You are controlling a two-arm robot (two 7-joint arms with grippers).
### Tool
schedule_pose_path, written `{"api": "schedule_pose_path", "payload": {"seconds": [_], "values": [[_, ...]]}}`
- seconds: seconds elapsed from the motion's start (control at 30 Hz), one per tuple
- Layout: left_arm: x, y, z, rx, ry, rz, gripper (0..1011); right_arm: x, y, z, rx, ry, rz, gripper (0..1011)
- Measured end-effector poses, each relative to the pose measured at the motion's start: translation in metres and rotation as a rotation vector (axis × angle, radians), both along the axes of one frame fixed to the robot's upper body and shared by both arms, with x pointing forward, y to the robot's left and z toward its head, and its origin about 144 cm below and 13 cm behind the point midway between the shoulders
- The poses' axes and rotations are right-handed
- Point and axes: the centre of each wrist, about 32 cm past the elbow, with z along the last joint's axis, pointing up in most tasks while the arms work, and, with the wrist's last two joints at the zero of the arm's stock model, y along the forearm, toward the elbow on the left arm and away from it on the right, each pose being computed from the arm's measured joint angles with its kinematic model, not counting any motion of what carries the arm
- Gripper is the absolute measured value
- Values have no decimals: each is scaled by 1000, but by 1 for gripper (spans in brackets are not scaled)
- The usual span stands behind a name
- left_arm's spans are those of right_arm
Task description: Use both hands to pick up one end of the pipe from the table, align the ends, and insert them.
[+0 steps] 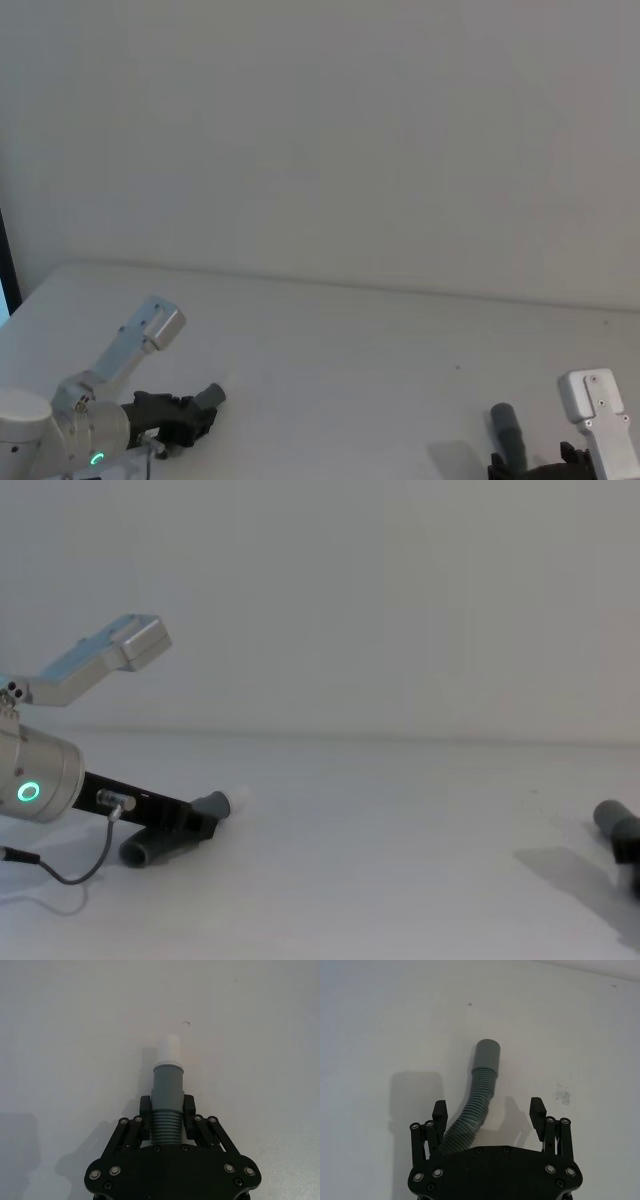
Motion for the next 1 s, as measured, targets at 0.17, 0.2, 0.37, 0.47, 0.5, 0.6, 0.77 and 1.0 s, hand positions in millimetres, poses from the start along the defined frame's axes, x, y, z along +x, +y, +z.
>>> {"api": "schedule_pose_path", "payload": {"seconds": [0.17,0.2,0.37,0.47,0.5,0.6,0.77,1.0], "values": [[0,0,0,0,0,0,339,1,2,8,4,12,-1,1000],[0,0,0,0,0,0,340,1,2,10,5,14,-2,1000],[0,0,0,0,0,0,340,2,3,16,9,26,-6,1000],[0,0,0,0,0,0,340,3,3,18,12,35,-10,1000],[0,0,0,0,0,0,340,3,4,18,12,38,-12,1000],[0,0,0,0,0,0,340,4,4,19,15,49,-20,1000],[0,0,0,0,0,0,340,6,6,17,15,64,-36,1000],[0,0,0,0,0,0,340,10,7,13,10,73,-55,1000]]}}
